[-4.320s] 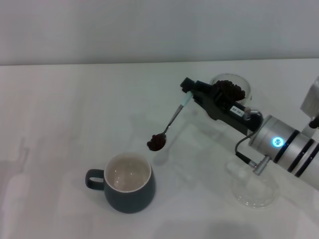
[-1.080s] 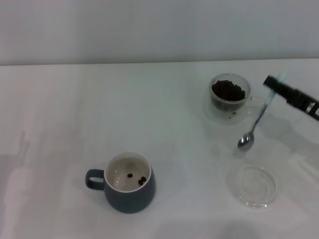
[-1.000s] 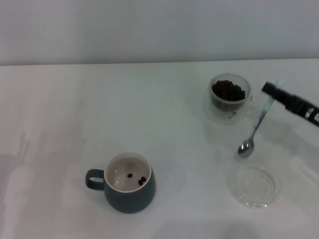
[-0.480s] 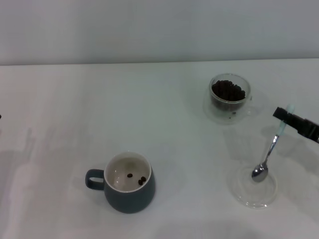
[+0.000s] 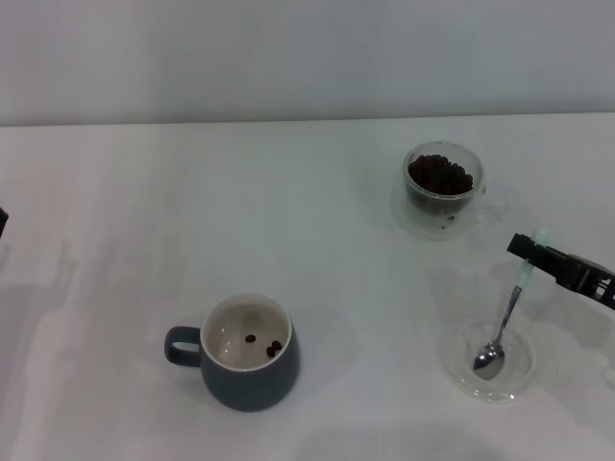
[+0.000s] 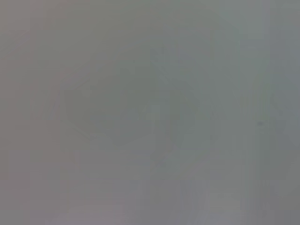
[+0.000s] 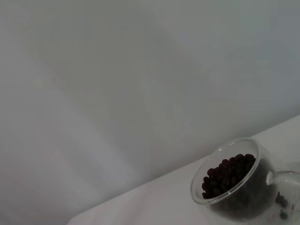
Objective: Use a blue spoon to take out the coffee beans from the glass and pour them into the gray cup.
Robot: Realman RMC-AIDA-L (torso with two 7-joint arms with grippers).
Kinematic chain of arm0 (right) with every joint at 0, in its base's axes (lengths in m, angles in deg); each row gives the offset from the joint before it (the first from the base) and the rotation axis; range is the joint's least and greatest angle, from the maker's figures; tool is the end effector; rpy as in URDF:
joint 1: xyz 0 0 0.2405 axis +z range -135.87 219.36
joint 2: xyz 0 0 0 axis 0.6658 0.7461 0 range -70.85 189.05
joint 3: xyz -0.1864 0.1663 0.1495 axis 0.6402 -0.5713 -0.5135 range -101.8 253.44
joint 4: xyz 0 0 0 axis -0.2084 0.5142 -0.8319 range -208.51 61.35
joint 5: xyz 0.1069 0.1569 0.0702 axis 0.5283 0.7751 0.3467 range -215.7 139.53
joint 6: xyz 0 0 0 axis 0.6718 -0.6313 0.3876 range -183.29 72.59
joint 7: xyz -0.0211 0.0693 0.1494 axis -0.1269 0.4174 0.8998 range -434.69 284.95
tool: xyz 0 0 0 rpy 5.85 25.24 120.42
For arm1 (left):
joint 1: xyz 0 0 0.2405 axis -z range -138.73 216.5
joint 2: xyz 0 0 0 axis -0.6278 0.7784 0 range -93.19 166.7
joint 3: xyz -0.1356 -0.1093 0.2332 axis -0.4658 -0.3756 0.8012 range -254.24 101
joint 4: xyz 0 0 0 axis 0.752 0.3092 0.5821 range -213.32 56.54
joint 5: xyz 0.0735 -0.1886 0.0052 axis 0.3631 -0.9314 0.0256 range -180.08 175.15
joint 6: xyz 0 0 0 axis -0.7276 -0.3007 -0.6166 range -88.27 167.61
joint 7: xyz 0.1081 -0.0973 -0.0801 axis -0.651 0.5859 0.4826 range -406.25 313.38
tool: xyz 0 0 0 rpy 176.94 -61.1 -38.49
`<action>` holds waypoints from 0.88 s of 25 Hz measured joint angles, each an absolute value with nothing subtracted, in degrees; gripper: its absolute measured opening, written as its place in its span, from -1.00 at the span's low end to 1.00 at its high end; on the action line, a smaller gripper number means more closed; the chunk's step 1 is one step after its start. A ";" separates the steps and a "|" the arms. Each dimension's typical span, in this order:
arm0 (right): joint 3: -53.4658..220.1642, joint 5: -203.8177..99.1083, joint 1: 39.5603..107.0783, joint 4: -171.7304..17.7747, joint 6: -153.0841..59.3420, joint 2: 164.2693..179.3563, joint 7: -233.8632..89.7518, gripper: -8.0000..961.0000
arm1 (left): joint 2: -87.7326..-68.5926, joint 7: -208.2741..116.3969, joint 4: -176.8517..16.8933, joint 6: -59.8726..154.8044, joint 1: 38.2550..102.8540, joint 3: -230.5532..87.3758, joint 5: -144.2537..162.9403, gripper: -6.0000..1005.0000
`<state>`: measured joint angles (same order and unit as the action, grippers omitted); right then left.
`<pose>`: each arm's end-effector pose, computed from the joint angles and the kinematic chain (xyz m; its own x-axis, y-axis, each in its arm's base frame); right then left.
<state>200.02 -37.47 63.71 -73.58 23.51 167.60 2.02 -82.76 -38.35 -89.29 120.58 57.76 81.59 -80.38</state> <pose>0.3850 0.3016 -0.0117 0.1792 -0.5479 -0.8171 -0.9383 -0.3448 0.0253 -0.3562 0.3094 -0.0207 0.6384 -0.1522 0.7545 0.7537 -0.0754 -0.6529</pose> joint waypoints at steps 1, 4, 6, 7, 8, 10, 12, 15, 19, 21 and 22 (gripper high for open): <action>200.03 -37.48 63.71 -73.58 23.50 167.63 2.29 -0.67 | -82.76 -38.35 -89.29 120.58 57.76 81.59 -80.38 0.54; 200.26 -37.72 63.77 -73.58 23.37 167.91 3.63 -0.67 | -82.72 -38.35 -89.29 120.55 58.03 81.59 -80.35 0.54; 200.71 -38.11 63.97 -73.58 22.81 168.12 4.41 -0.67 | -82.69 -38.35 -89.29 120.51 58.29 81.58 -80.34 0.54; 200.94 -38.23 64.03 -73.58 22.42 168.20 4.76 -0.67 | -82.69 -38.35 -89.29 120.50 58.41 81.58 -80.34 0.54; 201.18 -38.27 64.06 -73.58 22.03 168.26 5.06 -0.65 | -82.69 -38.35 -89.29 120.50 58.54 81.58 -80.33 0.54; 201.73 -38.27 64.11 -73.58 21.35 168.41 5.36 -0.61 | -82.69 -38.35 -89.29 120.48 58.70 81.56 -80.33 0.54; 201.95 -38.27 64.16 -73.58 21.08 168.51 5.40 -0.57 | -82.69 -38.35 -89.29 120.46 58.74 81.48 -80.34 0.54; 201.97 -38.27 64.24 -73.58 20.59 168.57 5.41 -0.50 | -82.71 -38.35 -89.29 120.44 58.79 81.41 -80.37 0.54; 201.64 -38.21 64.40 -73.58 20.29 168.38 5.41 -0.41 | -82.76 -38.35 -89.29 120.44 58.84 81.36 -80.39 0.54; 201.39 -37.99 64.56 -73.58 20.25 168.11 5.41 -0.37 | -82.77 -38.35 -89.29 120.43 58.79 81.34 -80.44 0.54; 201.06 -37.85 64.63 -73.58 20.25 167.97 5.41 -0.34 | -82.78 -38.35 -89.29 120.44 58.75 81.31 -80.45 0.54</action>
<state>201.06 -37.85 64.63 -73.58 20.25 167.97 5.41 -82.78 -38.35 -89.29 120.44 58.75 81.31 -80.45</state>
